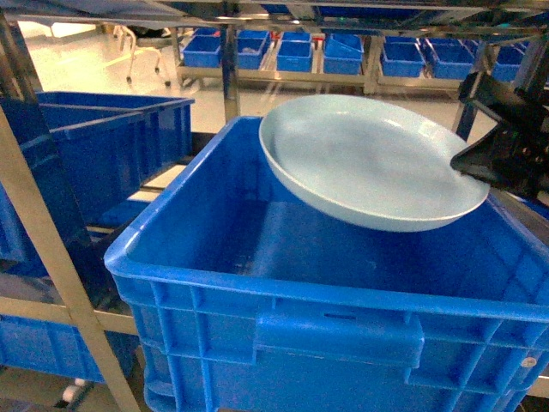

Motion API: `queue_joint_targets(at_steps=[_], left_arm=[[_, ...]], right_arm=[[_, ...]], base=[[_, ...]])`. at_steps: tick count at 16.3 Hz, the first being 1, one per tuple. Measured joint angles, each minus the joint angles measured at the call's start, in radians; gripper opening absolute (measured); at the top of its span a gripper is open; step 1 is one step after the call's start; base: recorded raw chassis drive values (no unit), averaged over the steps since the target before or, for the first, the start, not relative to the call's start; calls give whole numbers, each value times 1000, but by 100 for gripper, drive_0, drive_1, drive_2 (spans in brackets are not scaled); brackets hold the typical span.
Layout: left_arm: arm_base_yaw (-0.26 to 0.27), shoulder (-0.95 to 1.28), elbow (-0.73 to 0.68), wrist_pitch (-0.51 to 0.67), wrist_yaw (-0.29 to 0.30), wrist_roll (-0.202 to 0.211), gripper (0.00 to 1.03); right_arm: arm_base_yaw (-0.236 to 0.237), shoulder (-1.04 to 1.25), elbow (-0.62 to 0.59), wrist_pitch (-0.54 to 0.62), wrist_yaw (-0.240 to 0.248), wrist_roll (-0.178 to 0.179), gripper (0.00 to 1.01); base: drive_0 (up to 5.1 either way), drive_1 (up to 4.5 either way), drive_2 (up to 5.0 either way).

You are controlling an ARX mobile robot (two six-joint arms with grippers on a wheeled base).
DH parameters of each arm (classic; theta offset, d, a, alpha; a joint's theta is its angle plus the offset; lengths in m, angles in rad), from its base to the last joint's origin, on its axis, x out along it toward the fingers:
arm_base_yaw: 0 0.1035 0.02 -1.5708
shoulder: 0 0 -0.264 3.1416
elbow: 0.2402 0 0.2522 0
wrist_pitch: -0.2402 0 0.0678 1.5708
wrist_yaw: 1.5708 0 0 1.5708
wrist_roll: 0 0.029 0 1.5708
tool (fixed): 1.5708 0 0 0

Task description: Place blue tray on left shelf second layer neatly

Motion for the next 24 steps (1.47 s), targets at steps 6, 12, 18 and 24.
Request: queue_joint_targets(at_steps=[6,12,18,24], left_arm=[[0,0,0,0,0,0,98],[0,0,0,0,0,0,98],[0,0,0,0,0,0,98],[0,0,0,0,0,0,98]], right_arm=[[13,50,4,-33,26,-62,30],[8,-65,-95,11,16,-71,86],[30,-344,-271,80,-69,-236,98],[-67,-713,-433,-10,65,-539,98]], base=[[0,0,0],[0,0,0],[0,0,0],[0,0,0]])
